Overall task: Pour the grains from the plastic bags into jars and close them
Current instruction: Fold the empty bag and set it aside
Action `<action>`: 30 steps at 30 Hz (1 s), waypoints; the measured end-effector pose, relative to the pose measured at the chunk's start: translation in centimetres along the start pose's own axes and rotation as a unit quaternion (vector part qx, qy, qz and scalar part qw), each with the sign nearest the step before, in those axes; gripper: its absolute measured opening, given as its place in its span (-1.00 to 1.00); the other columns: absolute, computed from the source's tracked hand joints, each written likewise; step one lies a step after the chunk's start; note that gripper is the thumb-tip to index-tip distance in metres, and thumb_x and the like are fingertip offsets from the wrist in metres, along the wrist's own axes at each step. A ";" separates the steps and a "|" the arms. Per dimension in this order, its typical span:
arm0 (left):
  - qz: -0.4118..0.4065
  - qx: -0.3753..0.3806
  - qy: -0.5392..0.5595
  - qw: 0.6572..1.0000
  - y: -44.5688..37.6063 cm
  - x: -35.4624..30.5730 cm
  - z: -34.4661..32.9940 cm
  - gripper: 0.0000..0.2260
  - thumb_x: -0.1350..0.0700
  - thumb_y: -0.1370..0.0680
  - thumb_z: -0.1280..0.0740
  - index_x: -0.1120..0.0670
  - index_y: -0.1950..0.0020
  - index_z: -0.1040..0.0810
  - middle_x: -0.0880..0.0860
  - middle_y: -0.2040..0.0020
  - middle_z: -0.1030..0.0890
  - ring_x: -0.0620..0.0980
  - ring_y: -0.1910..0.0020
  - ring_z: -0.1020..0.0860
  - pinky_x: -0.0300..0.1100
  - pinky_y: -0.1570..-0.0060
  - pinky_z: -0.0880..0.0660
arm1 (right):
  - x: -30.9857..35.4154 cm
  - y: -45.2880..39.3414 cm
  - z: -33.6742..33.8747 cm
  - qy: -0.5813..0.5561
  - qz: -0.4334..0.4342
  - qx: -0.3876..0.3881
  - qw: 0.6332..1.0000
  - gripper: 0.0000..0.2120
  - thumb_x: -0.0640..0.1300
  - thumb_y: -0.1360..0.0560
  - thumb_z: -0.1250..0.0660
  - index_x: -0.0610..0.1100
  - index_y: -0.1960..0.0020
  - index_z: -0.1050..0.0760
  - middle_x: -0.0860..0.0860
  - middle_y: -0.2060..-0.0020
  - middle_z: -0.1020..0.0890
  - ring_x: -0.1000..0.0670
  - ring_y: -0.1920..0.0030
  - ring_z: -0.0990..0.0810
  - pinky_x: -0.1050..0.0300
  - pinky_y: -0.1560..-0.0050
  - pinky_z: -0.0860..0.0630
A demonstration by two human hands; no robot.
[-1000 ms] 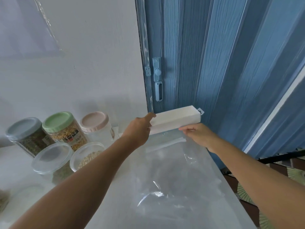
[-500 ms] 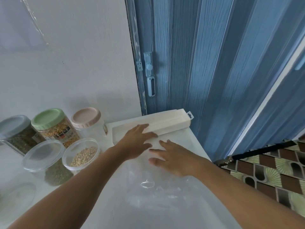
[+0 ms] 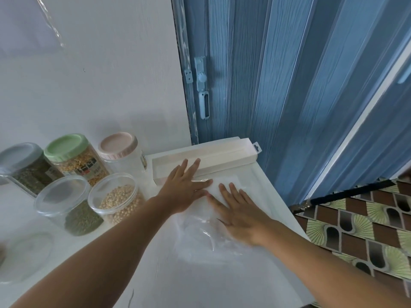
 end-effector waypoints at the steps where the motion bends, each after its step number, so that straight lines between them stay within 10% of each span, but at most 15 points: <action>1: 0.004 -0.005 -0.002 1.000 0.2 -0.1 -0.2 -0.46 -0.38 -0.58 0.15 -0.45 -0.57 -0.20 -0.04 -0.70 0.28 0.17 -0.67 0.28 0.07 -0.61 0.21 | -0.1 0.0 0.0 -0.012 0.001 -0.009 1.000 -0.34 0.43 -0.60 0.27 0.27 -0.63 0.33 0.04 -0.62 0.39 -0.02 -0.58 0.51 -0.08 -0.62 0.35; 7: -0.011 -0.014 -0.057 0.998 0.4 -0.1 -0.8 -0.53 -0.25 -0.70 0.06 -0.37 -0.64 -0.08 0.06 -0.68 0.33 0.27 -0.65 0.31 0.14 -0.63 0.14 | 2.0 1.2 4.1 -0.148 0.069 -0.126 0.978 -0.52 0.22 -0.73 0.10 0.22 -0.51 -0.42 0.17 -0.53 -0.40 0.16 -0.58 -0.17 0.10 -0.59 0.19; 10: -0.023 0.007 -0.087 0.996 0.5 -0.1 -0.7 -0.50 -0.15 -0.74 -0.10 -0.35 -0.65 -0.01 0.10 -0.67 0.37 0.31 -0.64 0.32 0.19 -0.63 0.11 | 3.9 1.8 4.6 -0.208 0.112 -0.044 0.971 -0.48 0.39 -0.65 0.09 0.36 -0.53 -0.32 0.19 -0.63 -0.18 0.18 -0.62 -0.03 0.09 -0.58 0.03; 15: -0.012 0.007 -0.034 0.999 0.3 -0.2 -0.3 -0.54 -0.30 -0.70 0.07 -0.40 -0.62 -0.10 0.02 -0.69 0.32 0.24 -0.66 0.28 0.12 -0.61 0.16 | 4.7 3.1 0.9 -0.084 0.136 0.082 0.984 -0.49 0.45 -0.63 0.04 0.50 -0.56 -0.01 0.18 -0.61 0.38 0.18 -0.52 0.49 0.00 -0.58 0.39; 30: -0.003 0.016 -0.006 1.000 0.4 -0.1 -0.9 -0.53 -0.33 -0.68 0.10 -0.43 -0.61 -0.09 -0.03 -0.69 0.32 0.20 -0.65 0.33 0.14 -0.61 0.19 | 4.8 2.5 -1.8 0.019 0.154 0.049 0.987 -0.34 0.53 -0.57 0.11 0.45 -0.57 0.27 0.09 -0.58 0.47 0.02 -0.54 0.57 -0.17 -0.56 0.46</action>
Point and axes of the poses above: each hand's wrist, its own y-axis away from the middle knuckle, its own z-axis out of the back of the hand, x = y × z, the point moved 2 cm from there along -y, towards the middle knuckle
